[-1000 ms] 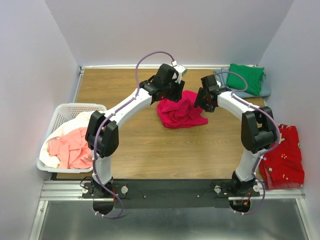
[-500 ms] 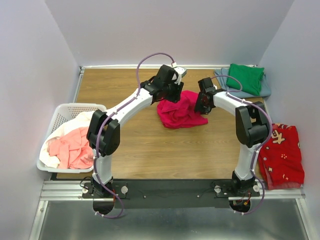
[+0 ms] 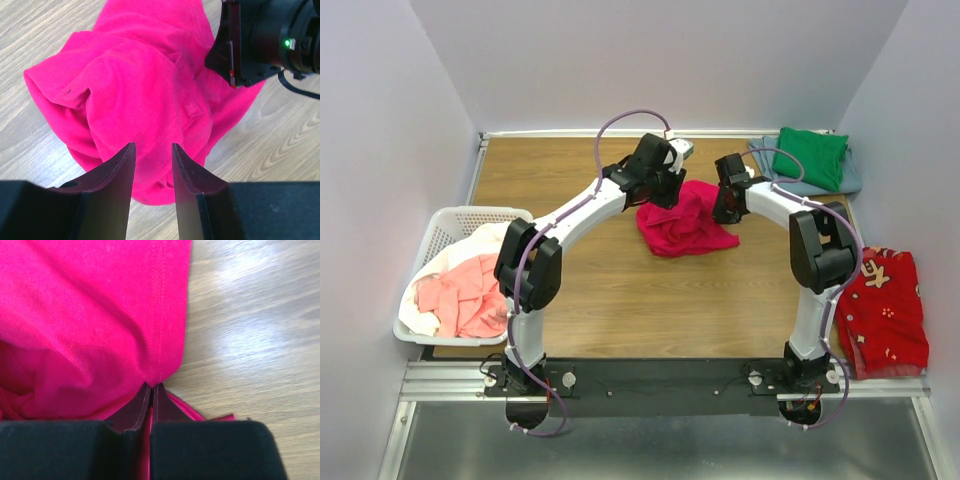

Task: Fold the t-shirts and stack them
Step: Flatten the tshirt out

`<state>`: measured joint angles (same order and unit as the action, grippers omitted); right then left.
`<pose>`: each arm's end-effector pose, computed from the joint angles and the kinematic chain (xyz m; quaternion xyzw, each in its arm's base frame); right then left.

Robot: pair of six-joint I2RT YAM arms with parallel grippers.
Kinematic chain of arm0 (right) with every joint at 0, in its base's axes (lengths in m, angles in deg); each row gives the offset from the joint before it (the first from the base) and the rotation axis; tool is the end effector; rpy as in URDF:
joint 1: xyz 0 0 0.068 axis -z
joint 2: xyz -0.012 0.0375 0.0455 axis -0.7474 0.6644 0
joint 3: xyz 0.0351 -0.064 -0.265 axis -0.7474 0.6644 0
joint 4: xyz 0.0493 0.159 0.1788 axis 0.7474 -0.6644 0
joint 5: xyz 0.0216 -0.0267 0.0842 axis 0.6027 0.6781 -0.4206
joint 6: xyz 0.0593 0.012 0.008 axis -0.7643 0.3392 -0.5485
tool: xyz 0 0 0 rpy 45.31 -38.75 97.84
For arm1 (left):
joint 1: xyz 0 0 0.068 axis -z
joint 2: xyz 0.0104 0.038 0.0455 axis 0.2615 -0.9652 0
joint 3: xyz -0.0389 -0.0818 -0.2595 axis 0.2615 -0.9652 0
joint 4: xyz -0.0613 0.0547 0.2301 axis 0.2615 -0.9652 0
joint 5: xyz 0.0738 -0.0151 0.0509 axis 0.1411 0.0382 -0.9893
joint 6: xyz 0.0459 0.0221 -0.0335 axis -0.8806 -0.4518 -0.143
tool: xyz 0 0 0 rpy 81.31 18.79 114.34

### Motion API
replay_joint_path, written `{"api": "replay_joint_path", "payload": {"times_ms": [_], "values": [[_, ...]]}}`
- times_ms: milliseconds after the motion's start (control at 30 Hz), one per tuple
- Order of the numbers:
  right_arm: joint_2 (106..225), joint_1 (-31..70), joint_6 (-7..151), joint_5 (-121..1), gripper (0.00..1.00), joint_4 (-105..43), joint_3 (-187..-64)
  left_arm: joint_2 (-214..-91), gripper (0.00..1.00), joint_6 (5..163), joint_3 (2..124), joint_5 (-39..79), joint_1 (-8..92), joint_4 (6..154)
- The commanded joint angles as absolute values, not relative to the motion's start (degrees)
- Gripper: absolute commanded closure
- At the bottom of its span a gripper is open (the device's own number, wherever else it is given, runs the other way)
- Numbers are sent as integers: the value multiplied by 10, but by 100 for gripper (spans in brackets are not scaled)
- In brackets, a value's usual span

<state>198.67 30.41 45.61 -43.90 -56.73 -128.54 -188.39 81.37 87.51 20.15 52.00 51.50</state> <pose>0.3867 0.1179 0.1700 0.1459 0.9559 0.0369 0.2521 0.3487 -0.2694 0.2842 0.2503 0.8728 -0.2204 0.3563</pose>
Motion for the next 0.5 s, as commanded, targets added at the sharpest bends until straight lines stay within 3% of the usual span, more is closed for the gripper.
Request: {"api": "replay_joint_path", "payload": {"times_ms": [0,467], "values": [[1968,318,468,-389,89,-576,-1303,-1867,56,781,882,248,531,514],[1985,318,458,-429,85,-577,-1306,-1950,56,768,958,237,581,499]]}}
